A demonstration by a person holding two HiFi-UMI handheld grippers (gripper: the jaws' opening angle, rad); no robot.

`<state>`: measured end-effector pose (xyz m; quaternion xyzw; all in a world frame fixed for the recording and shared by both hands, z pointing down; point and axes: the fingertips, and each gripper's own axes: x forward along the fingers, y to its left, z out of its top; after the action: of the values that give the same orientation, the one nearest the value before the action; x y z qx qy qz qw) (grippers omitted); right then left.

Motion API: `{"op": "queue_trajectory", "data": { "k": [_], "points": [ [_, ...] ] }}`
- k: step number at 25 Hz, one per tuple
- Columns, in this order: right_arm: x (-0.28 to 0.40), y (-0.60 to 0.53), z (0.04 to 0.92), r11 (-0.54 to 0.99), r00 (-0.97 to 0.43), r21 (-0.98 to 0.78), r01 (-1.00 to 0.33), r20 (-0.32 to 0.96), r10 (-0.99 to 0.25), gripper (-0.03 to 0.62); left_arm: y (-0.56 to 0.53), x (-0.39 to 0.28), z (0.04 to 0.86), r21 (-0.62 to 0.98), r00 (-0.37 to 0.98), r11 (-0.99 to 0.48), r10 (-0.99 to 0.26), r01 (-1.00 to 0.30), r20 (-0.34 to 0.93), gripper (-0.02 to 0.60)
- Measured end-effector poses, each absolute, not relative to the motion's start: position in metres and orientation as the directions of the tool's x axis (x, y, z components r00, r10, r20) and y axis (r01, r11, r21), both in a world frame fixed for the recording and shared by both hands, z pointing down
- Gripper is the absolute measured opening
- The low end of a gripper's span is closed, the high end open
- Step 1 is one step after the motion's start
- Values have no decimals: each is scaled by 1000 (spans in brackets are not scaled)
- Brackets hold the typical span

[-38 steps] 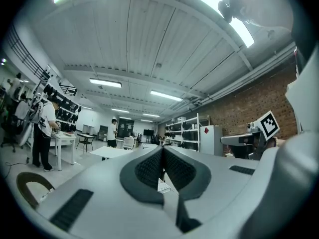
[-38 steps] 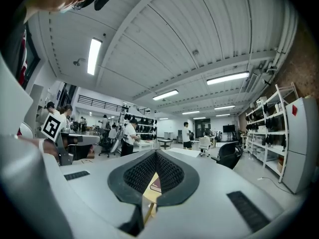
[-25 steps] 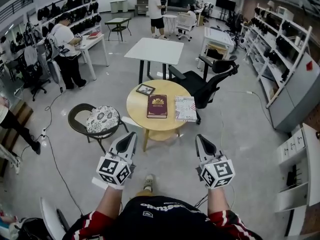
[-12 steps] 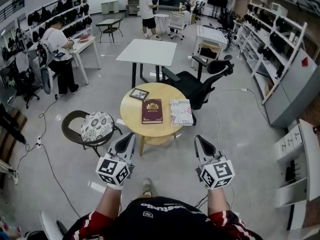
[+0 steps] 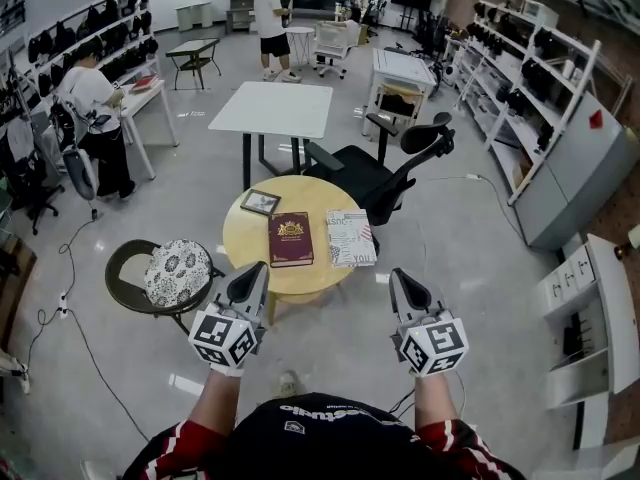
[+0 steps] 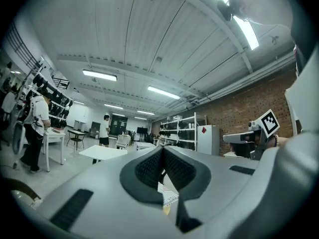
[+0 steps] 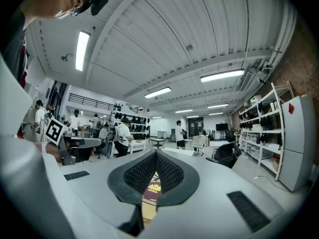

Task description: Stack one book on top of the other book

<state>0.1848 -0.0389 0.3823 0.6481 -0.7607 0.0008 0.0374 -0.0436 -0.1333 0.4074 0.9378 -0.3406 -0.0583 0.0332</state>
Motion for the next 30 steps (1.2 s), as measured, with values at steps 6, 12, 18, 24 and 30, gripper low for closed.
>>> {"op": "queue_trajectory", "data": {
  "k": [6,12,18,24,30],
  "points": [
    [182,-84,378,151,-148,59,-987,55,-988,26,-180,-46,403,99,764,-770,-638,-630,-99,15],
    [175,-124,377,156,-151,73,-985,66,-986,26,-219,-55,402,109,757,-764,-645,-636,-103,15],
    [160,-161,372,165,-159,80,-983,69,-985,26,-256,-68,399,114,750,-758,-652,-642,-111,15],
    [153,-188,372,142,-138,79,-987,61,-989,26,-283,-78,401,107,760,-768,-641,-632,-109,15],
    [145,-205,379,122,-117,75,-990,67,-991,26,-304,-88,407,101,766,-774,-633,-625,-110,15]
  ]
}}
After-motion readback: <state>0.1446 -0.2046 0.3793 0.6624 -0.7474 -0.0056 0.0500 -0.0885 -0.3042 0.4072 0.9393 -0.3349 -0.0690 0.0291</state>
